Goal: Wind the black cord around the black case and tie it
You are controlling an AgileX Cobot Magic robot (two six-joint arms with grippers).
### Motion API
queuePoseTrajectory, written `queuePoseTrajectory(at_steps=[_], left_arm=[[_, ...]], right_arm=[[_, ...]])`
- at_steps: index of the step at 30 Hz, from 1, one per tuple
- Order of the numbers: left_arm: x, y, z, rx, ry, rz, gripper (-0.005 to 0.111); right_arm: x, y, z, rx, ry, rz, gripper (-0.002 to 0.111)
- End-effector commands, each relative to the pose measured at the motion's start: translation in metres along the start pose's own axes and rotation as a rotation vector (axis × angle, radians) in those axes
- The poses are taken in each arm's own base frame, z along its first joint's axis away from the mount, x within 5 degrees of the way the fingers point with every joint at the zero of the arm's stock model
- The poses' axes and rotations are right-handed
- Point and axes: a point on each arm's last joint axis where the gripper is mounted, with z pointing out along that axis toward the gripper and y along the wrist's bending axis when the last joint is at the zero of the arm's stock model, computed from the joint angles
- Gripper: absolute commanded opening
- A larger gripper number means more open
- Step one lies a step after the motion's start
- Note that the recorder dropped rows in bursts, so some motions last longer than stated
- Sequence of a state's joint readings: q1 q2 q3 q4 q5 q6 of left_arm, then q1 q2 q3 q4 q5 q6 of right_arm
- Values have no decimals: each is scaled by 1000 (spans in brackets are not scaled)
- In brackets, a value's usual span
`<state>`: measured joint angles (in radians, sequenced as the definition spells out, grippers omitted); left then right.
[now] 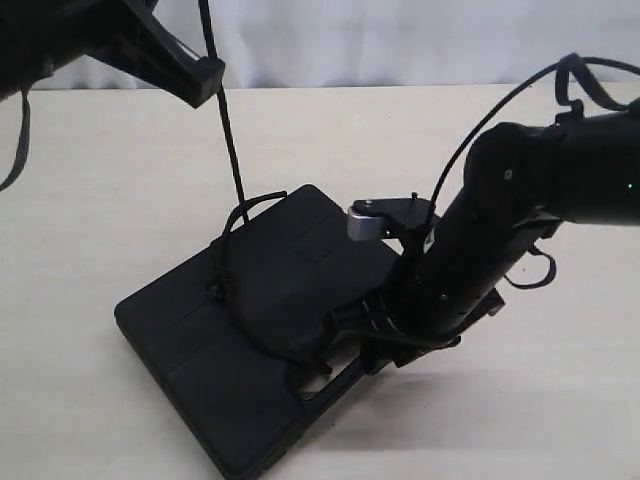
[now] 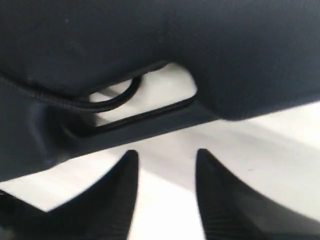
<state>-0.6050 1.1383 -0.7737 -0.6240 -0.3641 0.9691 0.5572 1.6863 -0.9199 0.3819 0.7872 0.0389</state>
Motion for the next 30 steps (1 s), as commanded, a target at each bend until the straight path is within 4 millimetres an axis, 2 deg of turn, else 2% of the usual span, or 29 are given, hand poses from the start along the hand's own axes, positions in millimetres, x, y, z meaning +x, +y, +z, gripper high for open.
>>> queuePoseTrajectory(at_steps=[1, 7, 10, 14, 18, 20, 23, 24, 25, 28, 30], left_arm=[[-6, 6, -2, -36, -24, -24, 0], [-5, 4, -2, -23, -16, 27, 0], [-5, 4, -2, -23, -16, 36, 0], [-5, 5, -2, -25, -16, 55, 0], [-6, 5, -2, -35, -21, 91, 0], [-6, 7, -2, -49, -28, 107, 0], [-8, 13, -3, -117, -41, 138, 0], [-8, 17, -3, -159, -34, 155, 0], [-6, 23, -4, -206, -19, 179, 0], [7, 50, -5, -337, 74, 197, 0], [22, 75, -8, -427, 178, 181, 0]], right_arm=[[5, 2, 7, -70, -30, 172, 57], [15, -12, 24, -61, -117, 413, 57], [15, -12, 27, -103, -164, 509, 57], [12, -10, 32, -106, -199, 514, 57], [11, -9, 50, -103, -176, 578, 56], [8, -10, 57, -99, -171, 609, 50], [2, -13, 59, -94, -227, 614, 24], [-2, -14, 56, -96, -265, 612, 11], [-6, -18, 53, -99, -296, 619, 5], [-24, -40, 38, -107, -339, 661, 4], [-36, -60, 26, -110, -370, 691, 4]])
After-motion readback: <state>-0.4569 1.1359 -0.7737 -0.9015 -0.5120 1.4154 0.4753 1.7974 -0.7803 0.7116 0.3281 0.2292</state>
